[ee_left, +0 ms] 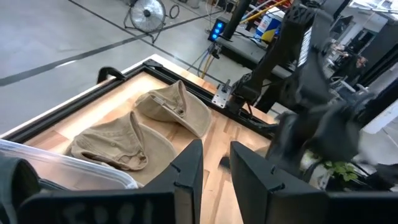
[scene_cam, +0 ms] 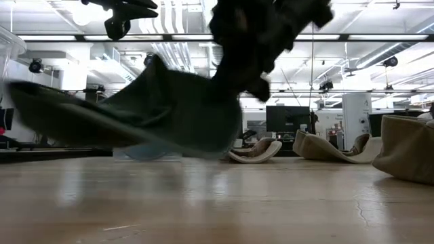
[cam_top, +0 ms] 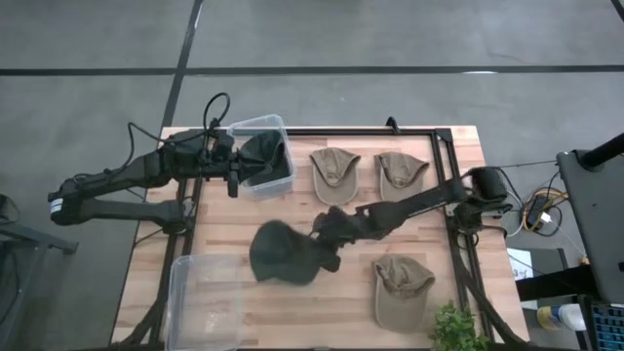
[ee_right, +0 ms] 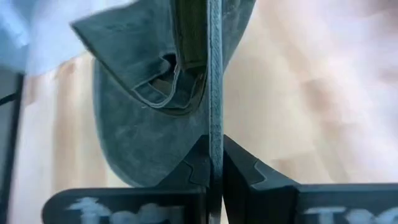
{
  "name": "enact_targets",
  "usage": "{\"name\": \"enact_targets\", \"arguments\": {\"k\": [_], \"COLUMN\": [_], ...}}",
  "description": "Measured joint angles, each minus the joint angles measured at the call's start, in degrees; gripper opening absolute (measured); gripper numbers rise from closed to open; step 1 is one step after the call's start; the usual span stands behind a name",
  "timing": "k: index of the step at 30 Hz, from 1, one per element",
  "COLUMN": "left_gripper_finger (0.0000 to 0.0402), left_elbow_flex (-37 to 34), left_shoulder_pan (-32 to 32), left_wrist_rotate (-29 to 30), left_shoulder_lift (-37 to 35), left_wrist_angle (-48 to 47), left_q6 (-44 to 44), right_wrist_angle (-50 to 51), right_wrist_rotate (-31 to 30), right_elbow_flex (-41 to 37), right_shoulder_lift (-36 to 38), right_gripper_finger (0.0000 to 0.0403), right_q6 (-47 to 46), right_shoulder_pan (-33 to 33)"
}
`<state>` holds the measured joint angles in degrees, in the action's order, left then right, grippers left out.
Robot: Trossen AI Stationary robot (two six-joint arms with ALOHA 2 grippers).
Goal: Pick & Place hat
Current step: Put the blue cap into the top transparent bin
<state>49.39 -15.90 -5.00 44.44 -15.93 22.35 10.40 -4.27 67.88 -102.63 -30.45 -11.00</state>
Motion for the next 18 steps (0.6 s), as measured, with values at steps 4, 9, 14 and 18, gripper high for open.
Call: {"name": "enact_targets", "arguments": {"k": [4, 9, 14, 18], "left_gripper_finger": [0.0073, 0.0073, 0.0073, 0.0073], "left_elbow_flex": [0.0, 0.0, 0.0, 0.0], "left_shoulder_pan": [0.0, 0.0, 0.1, 0.1], "left_wrist_rotate": [0.5, 0.5, 0.6, 0.6], "left_shoulder_lift": [0.2, 0.8, 1.3, 1.5], "left_wrist_angle": [0.1, 0.8, 2.4, 3.7], "left_q6": [-0.4, -2.1, -5.0, -5.0], "right_wrist_angle": [6.1, 11.4, 15.5, 15.6], "right_wrist_rotate": [-9.6, -21.7, -36.0, -45.3], "right_elbow_flex": [0.0, -0.3, -0.6, -0.6], "right_shoulder_lift": [7.5, 16.7, 24.6, 28.7], "right_gripper_finger": [0.0013, 0.0013, 0.0013, 0.0013], "right_q6": [1.0, 1.2, 1.1, 2.8], "right_shoulder_pan": [-0.7, -1.8, -3.1, -3.5]}}
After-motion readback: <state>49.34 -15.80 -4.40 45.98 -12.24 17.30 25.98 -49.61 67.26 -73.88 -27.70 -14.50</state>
